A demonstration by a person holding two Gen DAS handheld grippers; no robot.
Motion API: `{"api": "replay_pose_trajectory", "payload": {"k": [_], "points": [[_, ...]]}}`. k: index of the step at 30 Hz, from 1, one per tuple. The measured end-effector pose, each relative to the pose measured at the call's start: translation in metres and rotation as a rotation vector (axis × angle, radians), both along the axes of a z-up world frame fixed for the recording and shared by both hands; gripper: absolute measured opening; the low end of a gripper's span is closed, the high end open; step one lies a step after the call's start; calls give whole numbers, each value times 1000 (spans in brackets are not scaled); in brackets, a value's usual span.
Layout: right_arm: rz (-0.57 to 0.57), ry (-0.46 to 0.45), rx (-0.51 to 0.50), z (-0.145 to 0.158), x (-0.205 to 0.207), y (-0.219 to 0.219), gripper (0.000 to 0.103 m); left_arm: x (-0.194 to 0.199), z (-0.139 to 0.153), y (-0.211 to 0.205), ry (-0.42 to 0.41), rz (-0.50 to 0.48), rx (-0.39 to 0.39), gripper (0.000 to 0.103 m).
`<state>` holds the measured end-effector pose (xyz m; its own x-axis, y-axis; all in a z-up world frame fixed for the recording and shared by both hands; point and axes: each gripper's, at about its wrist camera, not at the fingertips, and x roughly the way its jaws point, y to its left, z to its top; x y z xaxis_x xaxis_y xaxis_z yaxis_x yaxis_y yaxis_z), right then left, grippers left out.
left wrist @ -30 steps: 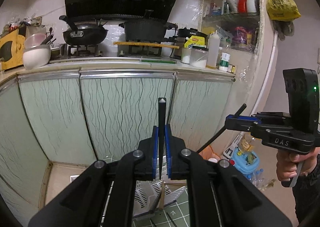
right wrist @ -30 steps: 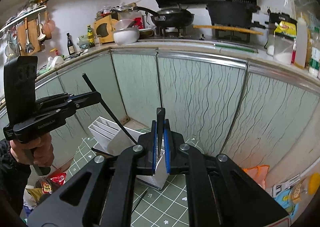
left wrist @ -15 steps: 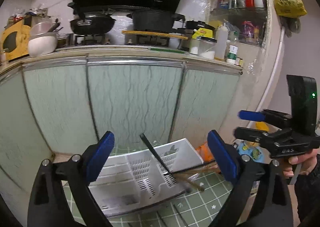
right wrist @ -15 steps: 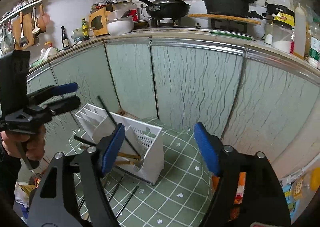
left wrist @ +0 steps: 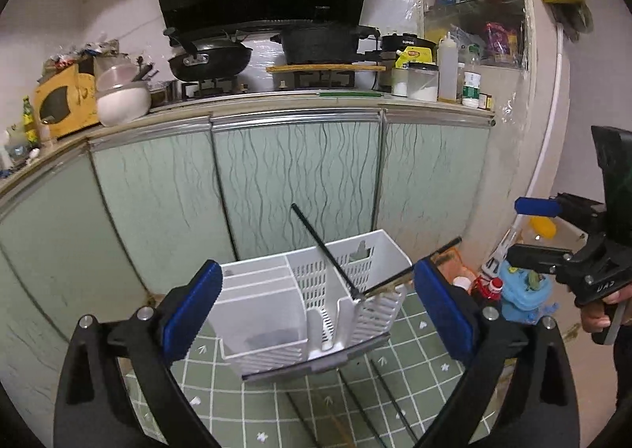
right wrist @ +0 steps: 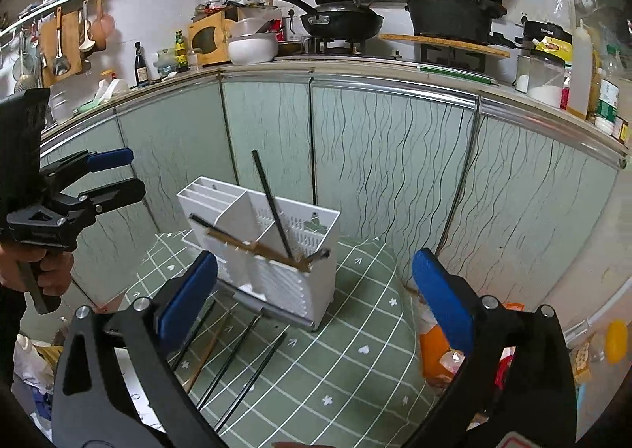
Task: Organize utensils
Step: 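Lower the black chopsticks into the caddy slots and open both tools, then move both open tools back over the remaining chopsticks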
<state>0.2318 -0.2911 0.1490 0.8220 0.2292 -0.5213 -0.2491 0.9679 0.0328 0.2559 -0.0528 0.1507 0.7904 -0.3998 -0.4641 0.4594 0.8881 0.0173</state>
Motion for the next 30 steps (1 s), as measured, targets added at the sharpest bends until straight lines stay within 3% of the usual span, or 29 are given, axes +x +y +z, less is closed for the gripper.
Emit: {"api": "replay_pose_trajectory", "payload": {"k": [10,16,24,30], "points": [[-25,-20,-21,-13,-45,15,95,-46,0,14,-31,52,2,99],[-71,-27,-30,-32,-69,22,95,-69,-16,21,-35,77,11,99],[-114,-22,-43,-71,-95,33,95,-87,-61,44,15,144,-38,99],[-133,15,-41,-110,-110,42,94,-103,-95,55,25,223,-9,99]]}}
